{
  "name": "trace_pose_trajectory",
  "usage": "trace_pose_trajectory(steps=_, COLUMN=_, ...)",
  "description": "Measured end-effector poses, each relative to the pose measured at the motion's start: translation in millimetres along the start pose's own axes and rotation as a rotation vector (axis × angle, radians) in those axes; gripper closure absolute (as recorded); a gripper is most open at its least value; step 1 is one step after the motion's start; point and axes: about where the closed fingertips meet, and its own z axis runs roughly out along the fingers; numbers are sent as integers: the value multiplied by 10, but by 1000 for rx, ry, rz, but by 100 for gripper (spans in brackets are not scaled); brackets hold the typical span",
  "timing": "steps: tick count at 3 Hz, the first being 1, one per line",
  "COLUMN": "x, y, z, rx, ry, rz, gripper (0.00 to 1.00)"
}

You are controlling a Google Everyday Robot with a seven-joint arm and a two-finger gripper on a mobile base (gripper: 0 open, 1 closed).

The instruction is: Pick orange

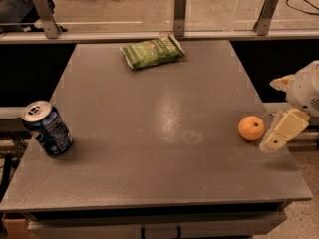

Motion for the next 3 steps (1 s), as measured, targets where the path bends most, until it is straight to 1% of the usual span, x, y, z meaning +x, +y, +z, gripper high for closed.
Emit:
trace_pose_trajectory(steps=1, x=6, y=32, z=139, rx=-18, ry=-27, rz=12, gripper=0)
trace_pose_trajectory(steps=2, x=-22, y=78, z=210, rx=-36, ry=-57, rz=20, gripper=16)
trace_pose_trajectory(steps=3, x=-96, y=99, z=204, rx=-48, ry=-83, rz=19, gripper=39)
